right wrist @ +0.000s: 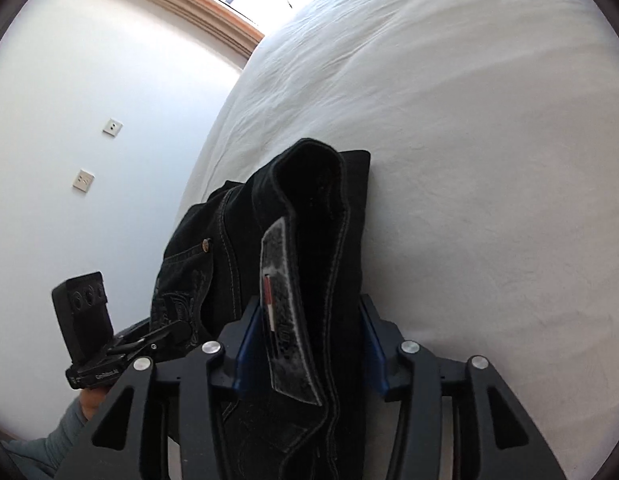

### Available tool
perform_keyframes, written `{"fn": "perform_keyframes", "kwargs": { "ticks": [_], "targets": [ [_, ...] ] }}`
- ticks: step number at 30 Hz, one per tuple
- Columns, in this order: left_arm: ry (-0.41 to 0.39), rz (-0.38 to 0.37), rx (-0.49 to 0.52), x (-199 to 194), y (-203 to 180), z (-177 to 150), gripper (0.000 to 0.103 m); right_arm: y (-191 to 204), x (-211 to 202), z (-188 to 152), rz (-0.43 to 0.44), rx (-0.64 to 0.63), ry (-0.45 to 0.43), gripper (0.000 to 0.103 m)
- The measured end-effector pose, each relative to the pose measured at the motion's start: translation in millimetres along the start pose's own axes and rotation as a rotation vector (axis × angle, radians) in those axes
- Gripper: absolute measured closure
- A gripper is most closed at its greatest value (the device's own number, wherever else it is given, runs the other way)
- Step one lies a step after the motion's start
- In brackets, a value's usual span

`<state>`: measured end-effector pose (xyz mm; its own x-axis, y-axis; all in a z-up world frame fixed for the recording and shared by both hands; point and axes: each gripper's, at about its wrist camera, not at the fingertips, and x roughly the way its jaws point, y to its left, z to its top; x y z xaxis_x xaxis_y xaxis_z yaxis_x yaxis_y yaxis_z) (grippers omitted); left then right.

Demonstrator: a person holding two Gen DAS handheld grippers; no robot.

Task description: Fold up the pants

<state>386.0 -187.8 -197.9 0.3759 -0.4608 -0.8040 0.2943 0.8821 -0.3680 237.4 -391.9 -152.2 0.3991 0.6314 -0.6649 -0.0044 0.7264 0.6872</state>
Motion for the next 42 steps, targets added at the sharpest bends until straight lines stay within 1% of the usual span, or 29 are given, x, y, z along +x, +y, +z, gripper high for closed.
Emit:
{"fn": "perform_keyframes", "kwargs": {
  "ticks": [1,2,3,5,7,10,12,13,14,15,16,17,18,19,20,22,25,26,28,30,31,33,38,42],
  "targets": [
    [0.001,0.035,0.01,-1.0,-5.1,2.0,0.025,-0.7,-3.7,-2.5,0.001,0.004,-0.009,0.051],
    [-0.002,0.065,0.018,-7.8,0.2,-1.8,0.023,0.3,-8.0,-5.1,-0.011,0.003,-0.017,0.047],
    [-0.009,0.089,0.024,-12.7,-5.3,-2.9,0.019,4.0,-11.7,-6.9,-0.03,0.001,-0.026,0.041],
    [-0.054,0.124,0.028,-29.5,-13.1,-4.7,0.013,8.6,-25.4,-15.0,-0.067,0.007,-0.058,0.033],
    [-0.108,0.163,0.031,-50.1,-21.7,-10.3,0.001,19.5,-39.1,-23.4,-0.125,-0.002,-0.105,0.032],
    [-0.162,0.256,0.064,-80.9,-44.9,-20.3,0.0,42.2,-68.0,-44.8,-0.194,-0.045,-0.191,0.028],
    [-0.214,0.298,0.076,-102.6,-59.5,-31.2,0.0,64.4,-87.6,-57.5,-0.252,-0.091,-0.259,0.025],
    [-0.253,0.323,0.077,-117.1,-68.9,-36.1,0.0,78.5,-99.0,-65.1,-0.282,-0.126,-0.295,0.024],
    [-0.278,0.346,0.075,-126.7,-77.9,-38.2,0.0,92.2,-111.9,-74.0,-0.317,-0.165,-0.334,0.02],
    [-0.302,0.378,0.074,-140.9,-82.7,-44.2,0.0,108.4,-122.8,-82.6,-0.354,-0.206,-0.38,0.013],
    [-0.334,0.422,0.08,-155.6,-94.9,-50.6,0.0,126.0,-134.4,-92.0,-0.386,-0.248,-0.432,0.01],
    [-0.361,0.451,0.09,-169.6,-100.0,-55.8,0.0,142.5,-146.4,-102.0,-0.407,-0.29,-0.491,0.002],
    [-0.404,0.484,0.106,-185.2,-109.4,-63.4,0.0,155.3,-158.3,-110.1,-0.415,-0.329,-0.549,0.0],
    [-0.444,0.509,0.118,-198.0,-118.3,-69.4,0.0,170.2,-169.6,-120.0,-0.417,-0.37,-0.607,0.0],
    [-0.485,0.534,0.128,-216.3,-125.2,-76.2,0.0,183.7,-178.3,-127.8,-0.418,-0.403,-0.645,0.0],
    [-0.553,0.571,0.137,-249.7,-140.5,-86.4,0.0,207.2,-194.6,-139.9,-0.427,-0.447,-0.688,0.0],
    [-0.606,0.607,0.145,-281.3,-160.8,-95.4,0.0,240.0,-214.1,-148.1,-0.421,-0.484,-0.729,0.0],
    [-0.603,0.608,0.141,-292.0,-165.5,-96.4,0.0,249.3,-220.1,-151.0,-0.413,-0.487,-0.742,0.0],
    [-0.587,0.57,0.11,-309.9,-169.6,-96.5,0.0,266.1,-235.1,-159.6,-0.399,-0.485,-0.773,0.0],
    [-0.583,0.548,0.062,-322.9,-171.5,-97.5,0.0,279.7,-244.2,-164.1,-0.371,-0.498,-0.763,0.0],
    [-0.572,0.542,0.048,-327.4,-172.4,-98.3,0.0,285.3,-245.4,-165.6,-0.372,-0.504,-0.755,0.0],
    [-0.555,0.53,0.03,-332.2,-174.2,-100.7,0.0,293.3,-247.8,-168.9,-0.412,-0.504,-0.743,0.0],
    [-0.504,0.508,0.016,-326.1,-178.8,-107.7,0.0,297.0,-244.6,-176.1,-0.449,-0.468,-0.683,0.0],
    [-0.455,0.479,0.001,-311.5,-176.0,-109.2,0.0,288.0,-235.0,-176.1,-0.507,-0.407,-0.621,0.0]
  ]
}}
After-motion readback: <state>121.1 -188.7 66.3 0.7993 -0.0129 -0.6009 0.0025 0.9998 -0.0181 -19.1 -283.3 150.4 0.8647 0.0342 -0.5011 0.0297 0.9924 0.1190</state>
